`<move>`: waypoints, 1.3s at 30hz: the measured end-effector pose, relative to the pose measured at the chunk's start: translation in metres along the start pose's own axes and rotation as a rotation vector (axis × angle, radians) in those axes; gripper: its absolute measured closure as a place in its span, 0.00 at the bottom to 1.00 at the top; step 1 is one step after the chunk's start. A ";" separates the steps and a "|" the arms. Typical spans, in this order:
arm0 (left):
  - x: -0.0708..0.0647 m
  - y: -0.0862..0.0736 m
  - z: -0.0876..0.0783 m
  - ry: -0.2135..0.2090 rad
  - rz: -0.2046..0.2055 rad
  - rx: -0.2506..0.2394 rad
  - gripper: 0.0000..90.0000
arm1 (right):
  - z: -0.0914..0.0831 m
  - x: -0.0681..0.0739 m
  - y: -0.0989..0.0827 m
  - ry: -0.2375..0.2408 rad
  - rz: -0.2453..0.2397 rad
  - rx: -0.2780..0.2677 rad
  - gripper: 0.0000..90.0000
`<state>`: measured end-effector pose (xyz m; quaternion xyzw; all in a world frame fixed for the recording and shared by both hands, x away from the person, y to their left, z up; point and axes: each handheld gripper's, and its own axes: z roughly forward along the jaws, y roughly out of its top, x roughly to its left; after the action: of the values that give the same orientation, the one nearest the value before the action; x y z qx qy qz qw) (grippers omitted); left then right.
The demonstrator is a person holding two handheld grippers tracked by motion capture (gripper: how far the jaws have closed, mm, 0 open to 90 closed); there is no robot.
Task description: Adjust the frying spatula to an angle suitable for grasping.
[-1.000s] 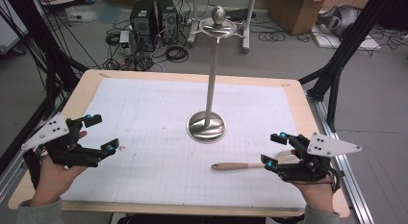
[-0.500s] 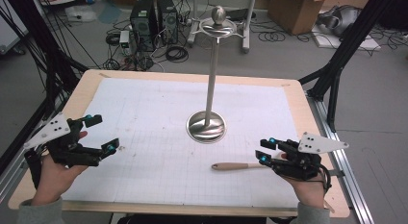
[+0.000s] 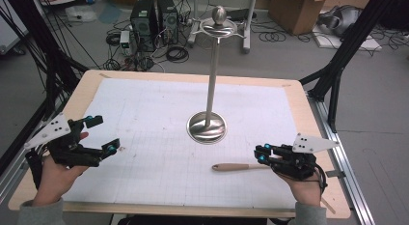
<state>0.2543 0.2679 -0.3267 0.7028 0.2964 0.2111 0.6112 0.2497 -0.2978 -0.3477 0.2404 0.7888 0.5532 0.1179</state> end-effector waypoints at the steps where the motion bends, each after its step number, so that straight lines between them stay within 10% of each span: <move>1: 0.001 -0.001 0.000 0.002 -0.004 0.000 0.02 | 0.001 0.000 -0.001 -0.001 -0.007 0.001 0.92; 39: 0.008 -0.010 0.002 0.021 -0.020 0.016 0.02 | 0.053 -0.008 -0.041 0.086 0.047 0.143 1.00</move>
<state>0.2602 0.2725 -0.3377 0.7026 0.3115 0.2098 0.6044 0.2704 -0.2702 -0.4055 0.2428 0.8248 0.5078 0.0534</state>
